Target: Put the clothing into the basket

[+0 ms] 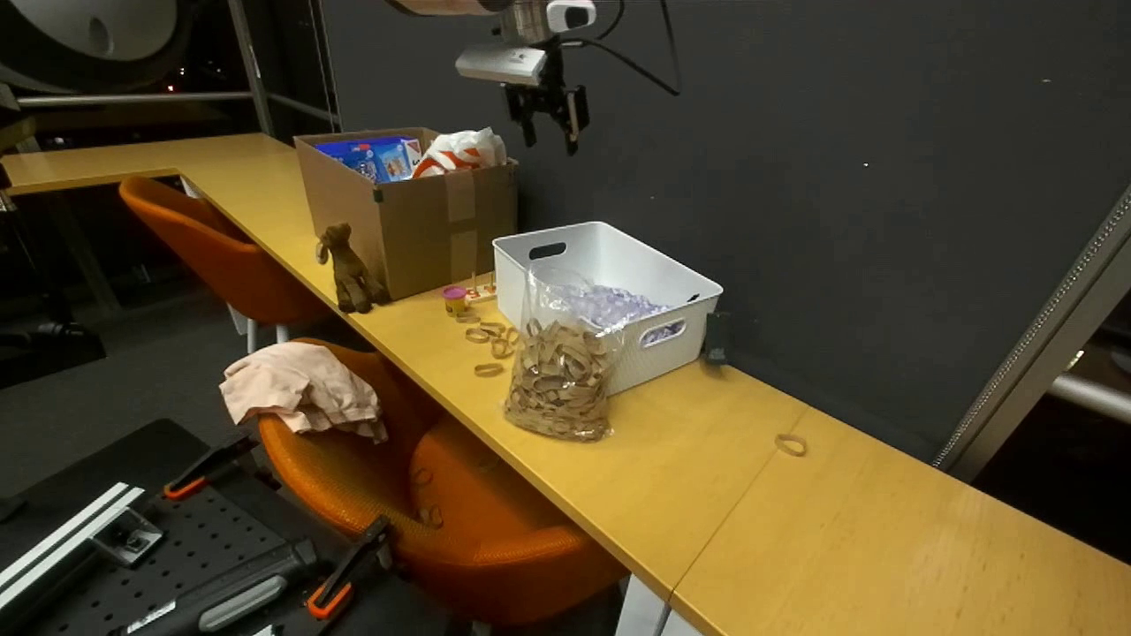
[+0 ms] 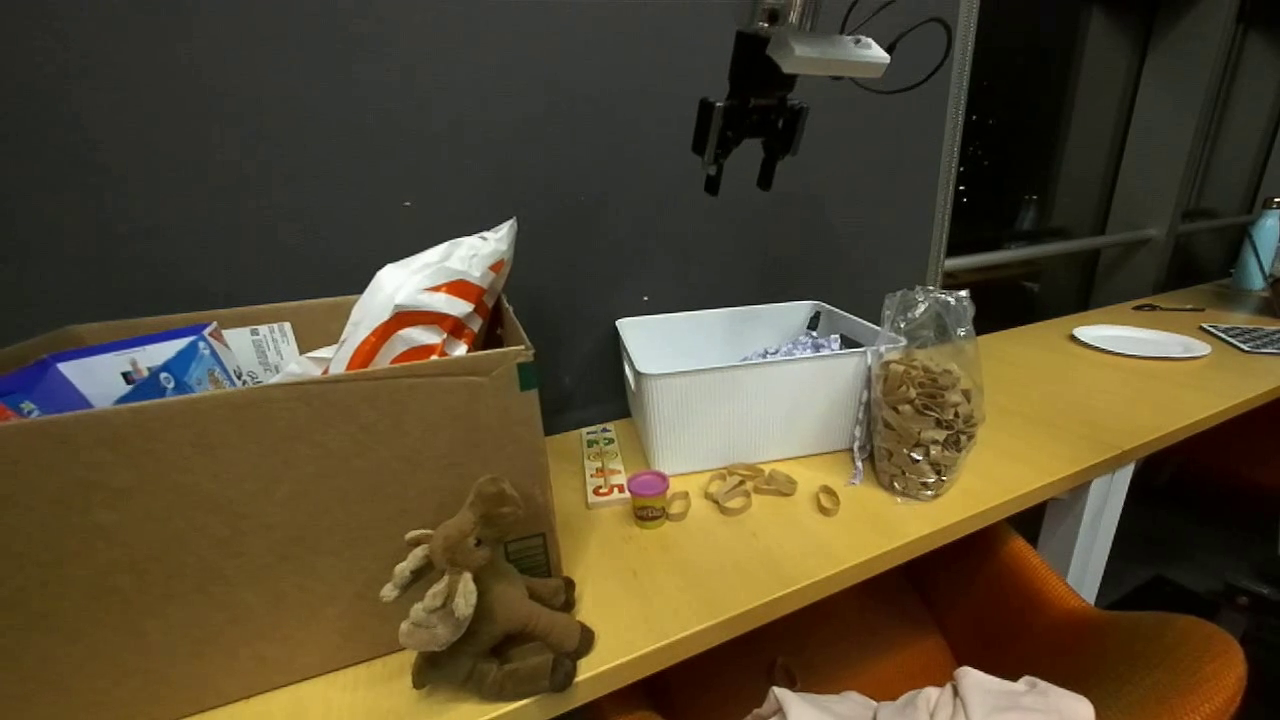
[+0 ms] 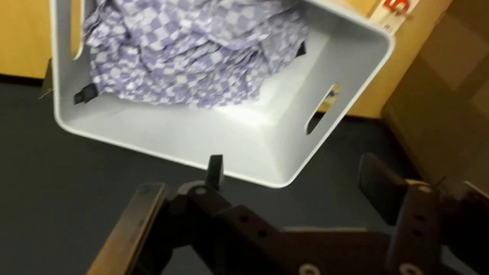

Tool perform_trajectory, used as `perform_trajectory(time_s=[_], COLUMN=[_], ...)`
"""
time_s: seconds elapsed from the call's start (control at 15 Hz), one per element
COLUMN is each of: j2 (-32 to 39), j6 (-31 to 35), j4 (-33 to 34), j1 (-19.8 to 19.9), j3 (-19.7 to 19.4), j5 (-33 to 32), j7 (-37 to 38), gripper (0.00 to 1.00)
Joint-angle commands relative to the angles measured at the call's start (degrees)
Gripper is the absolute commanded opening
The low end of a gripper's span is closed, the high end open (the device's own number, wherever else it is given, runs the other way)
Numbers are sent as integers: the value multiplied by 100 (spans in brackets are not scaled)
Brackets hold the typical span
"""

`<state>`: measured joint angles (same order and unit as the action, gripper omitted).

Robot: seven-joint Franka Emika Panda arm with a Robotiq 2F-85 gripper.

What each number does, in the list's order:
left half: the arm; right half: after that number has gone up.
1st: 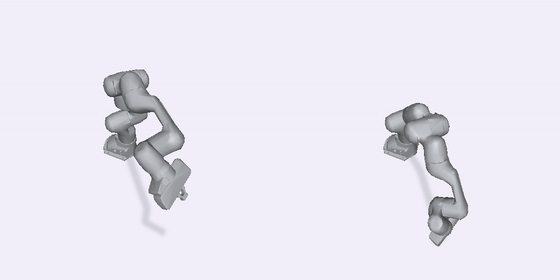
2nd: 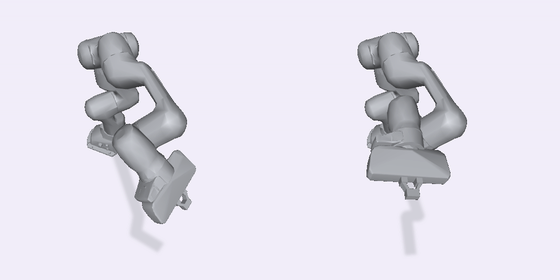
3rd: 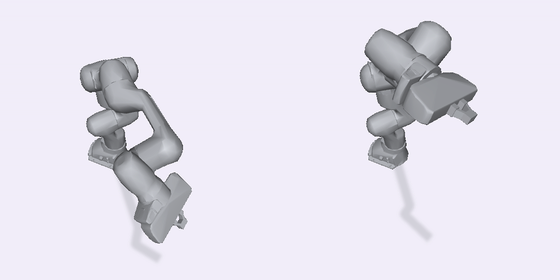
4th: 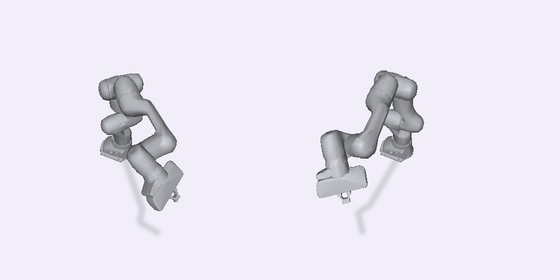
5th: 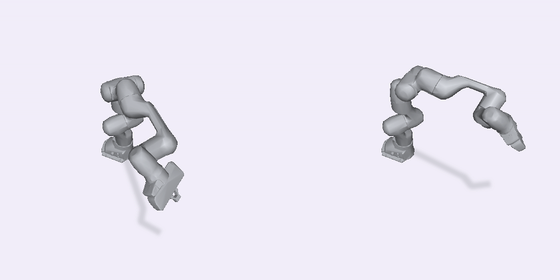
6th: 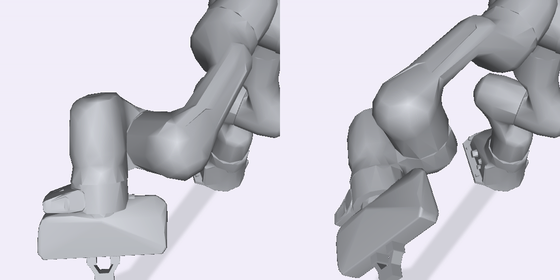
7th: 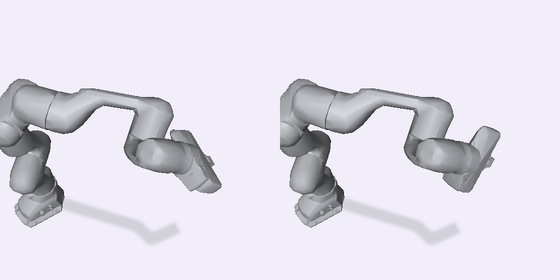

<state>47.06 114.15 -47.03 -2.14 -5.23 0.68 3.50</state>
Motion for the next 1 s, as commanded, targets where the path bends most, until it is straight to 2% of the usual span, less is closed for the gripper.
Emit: perform_trajectory(time_s=[0.0,0.27,0.53,0.8,0.93], j2=[-896,-1634,-2189,-2387,-2390], j6=[-575,-1352,-1914,-1841,-1538], j4=[-1327,-2417,-3589,-4948,-5649], j1=[-345,-467,-282,-141,-131], j3=[246,558,782,809,771], j5=[104,457,1034,1615,1753], j7=[-23,-92,16,-40,-17], gripper=[100,100,100,100,100])
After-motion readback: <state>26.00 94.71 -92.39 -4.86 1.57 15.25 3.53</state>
